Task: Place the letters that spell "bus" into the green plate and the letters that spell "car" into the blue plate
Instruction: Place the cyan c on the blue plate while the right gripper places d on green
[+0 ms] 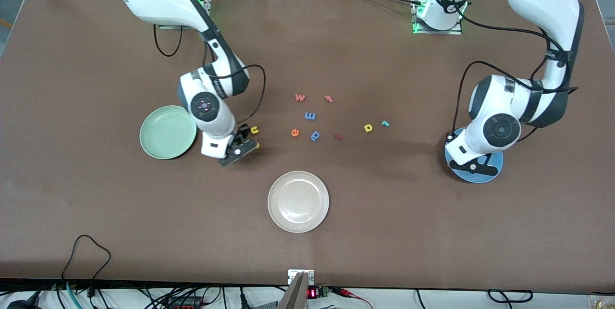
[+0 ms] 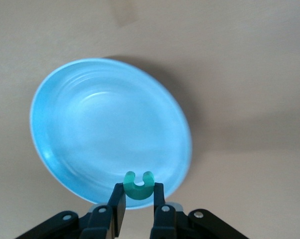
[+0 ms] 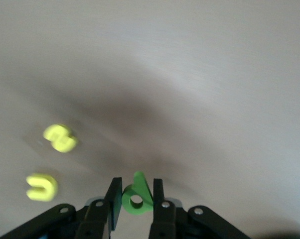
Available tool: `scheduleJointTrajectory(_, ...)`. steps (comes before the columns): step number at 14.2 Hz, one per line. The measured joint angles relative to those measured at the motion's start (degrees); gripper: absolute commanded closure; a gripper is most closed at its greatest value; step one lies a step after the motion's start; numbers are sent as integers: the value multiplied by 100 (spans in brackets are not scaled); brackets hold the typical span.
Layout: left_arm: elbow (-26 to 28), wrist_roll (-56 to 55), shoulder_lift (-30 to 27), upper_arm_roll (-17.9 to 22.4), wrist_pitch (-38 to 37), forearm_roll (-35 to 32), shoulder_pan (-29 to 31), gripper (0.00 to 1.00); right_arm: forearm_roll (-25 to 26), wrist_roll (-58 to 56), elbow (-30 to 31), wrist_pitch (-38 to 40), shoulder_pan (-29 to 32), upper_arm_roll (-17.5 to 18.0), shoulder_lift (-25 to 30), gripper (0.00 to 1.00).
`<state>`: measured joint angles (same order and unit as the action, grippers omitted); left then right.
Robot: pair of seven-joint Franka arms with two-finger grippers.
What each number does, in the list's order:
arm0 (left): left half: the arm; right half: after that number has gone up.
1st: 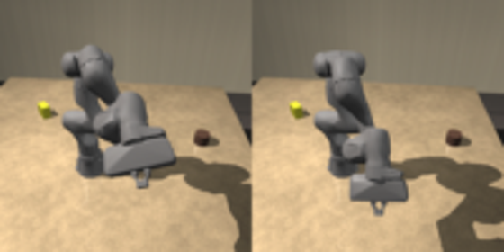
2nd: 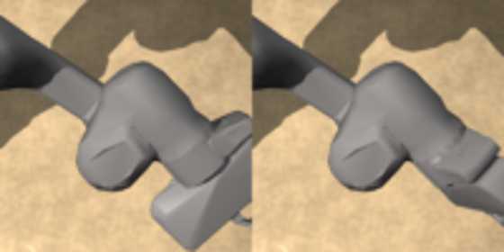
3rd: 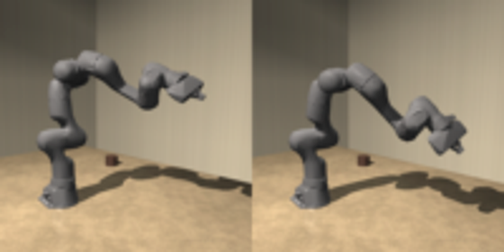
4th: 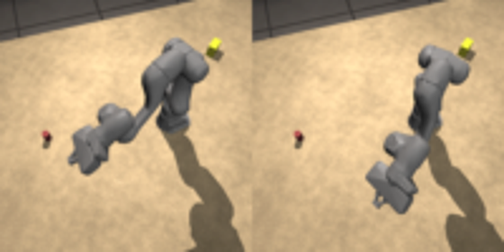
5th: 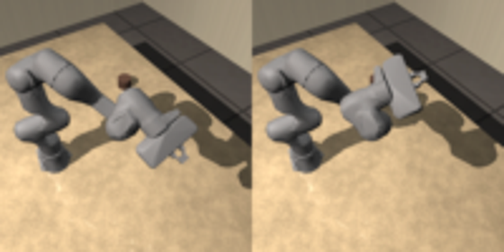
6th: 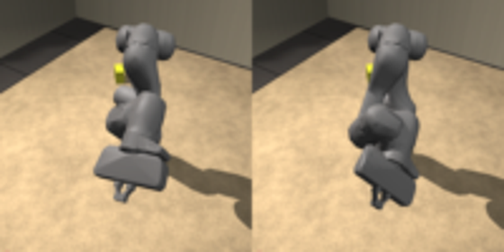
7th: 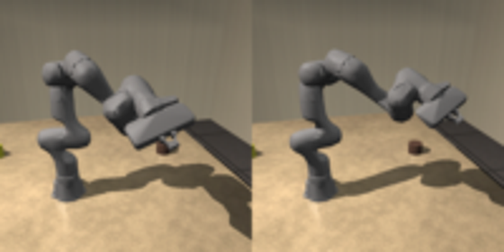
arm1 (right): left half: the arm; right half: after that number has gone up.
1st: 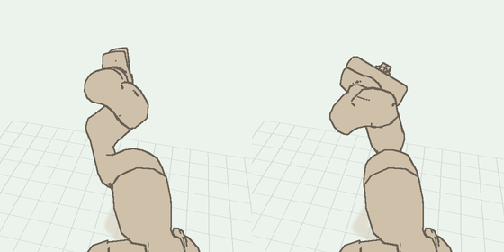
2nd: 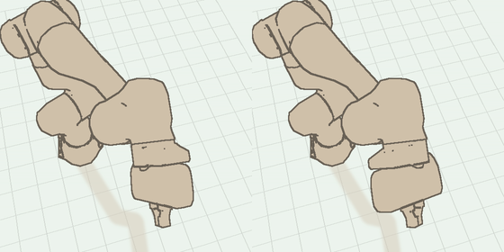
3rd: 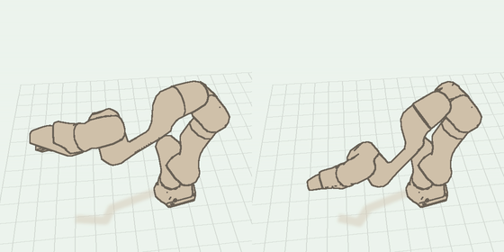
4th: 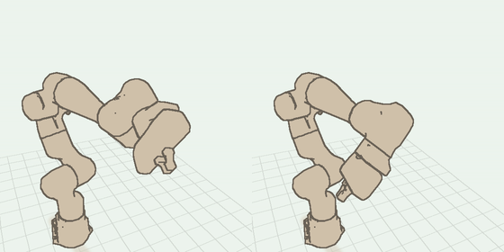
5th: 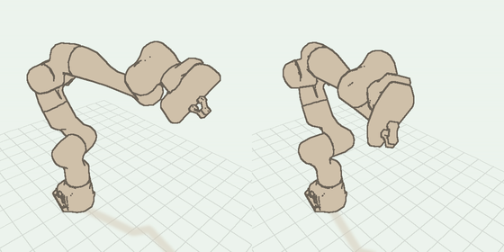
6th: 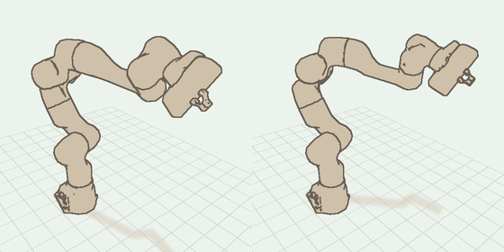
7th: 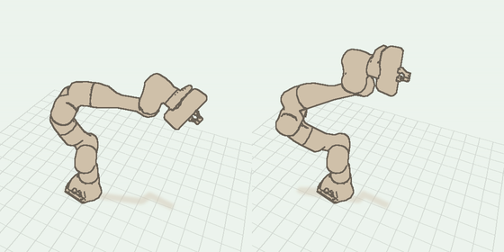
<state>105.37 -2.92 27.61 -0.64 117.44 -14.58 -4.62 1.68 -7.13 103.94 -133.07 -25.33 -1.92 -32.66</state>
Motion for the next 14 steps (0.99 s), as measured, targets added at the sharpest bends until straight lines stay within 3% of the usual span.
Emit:
scheduleJointTrajectory(1,29,15,68,0,107,-26,79,77,0,-57,13,296,233,-13,187,100)
scheduleJointTrajectory(2,90,19,119,0,262,-32,113,63,0,-113,61,500,481,-22,355,100)
scheduleJointTrajectory(3,169,19,148,-1,391,-32,124,11,0,-184,164,614,752,-27,502,100)
scheduleJointTrajectory(4,234,19,162,-4,465,-32,126,0,0,-251,308,658,1020,-31,612,100)
scheduleJointTrajectory(9,249,-97,77,-243,375,-16,129,0,0,-317,978,660,1727,-33,718,100)
scheduleJointTrajectory(10,240,-337,13,-424,227,21,131,0,0,-317,1073,659,1777,-32,729,92)
scheduleJointTrajectory(11,235,-740,-58,-646,60,95,129,0,0,-317,1155,658,1806,-32,744,61)
scheduleJointTrajectory(12,235,-1261,-120,-895,-75,196,126,0,0,-317,1223,657,1825,-31,761,39)
scheduleJointTrajectory(14,247,-2624,-185,-1435,-202,299,111,0,0,-317,1285,653,1846,-31,781,10)
